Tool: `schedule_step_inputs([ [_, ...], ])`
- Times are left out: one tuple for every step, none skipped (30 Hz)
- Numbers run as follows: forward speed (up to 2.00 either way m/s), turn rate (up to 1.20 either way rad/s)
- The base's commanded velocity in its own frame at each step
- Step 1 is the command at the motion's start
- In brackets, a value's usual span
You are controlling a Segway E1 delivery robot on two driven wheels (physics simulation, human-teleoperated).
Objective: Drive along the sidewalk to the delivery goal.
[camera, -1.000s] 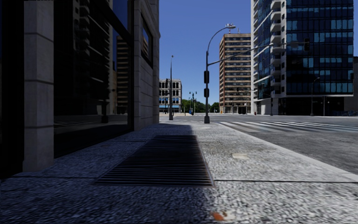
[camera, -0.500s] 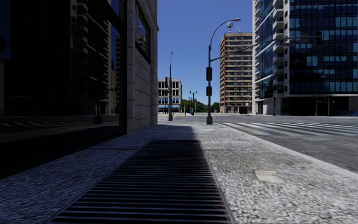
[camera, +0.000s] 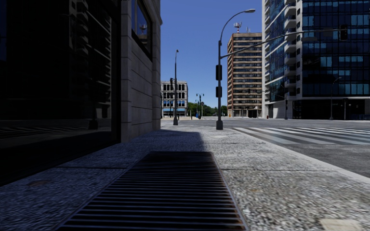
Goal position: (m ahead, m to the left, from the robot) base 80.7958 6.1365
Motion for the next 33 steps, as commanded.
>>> schedule_step_inputs([
  [2.00, 0.00],
  [2.00, 0.00],
  [2.00, 0.00],
  [2.00, 0.00],
  [2.00, 0.00],
  [2.00, 0.00],
  [2.00, 0.00],
  [2.00, 0.00],
  [2.00, 0.00],
  [2.00, 0.00],
  [2.00, 0.00],
  [2.00, 0.00],
  [2.00, 0.00],
  [2.00, 0.00],
  [2.00, 0.00],
  [2.00, 0.00],
  [2.00, 0.00],
  [2.00, 0.00],
  [2.00, 0.00],
  [2.00, 0.00],
  [2.00, 0.00],
  [2.00, 0.00],
  [2.00, 0.00],
  [2.00, 0.00],
  [2.00, 0.00],
  [2.00, 0.00],
  [2.00, 0.00],
  [2.00, 0.00],
  [2.00, 0.00],
  [2.00, 0.00],
  [2.00, 0.00],
  [2.00, 0.00],
  [2.00, 0.00],
])
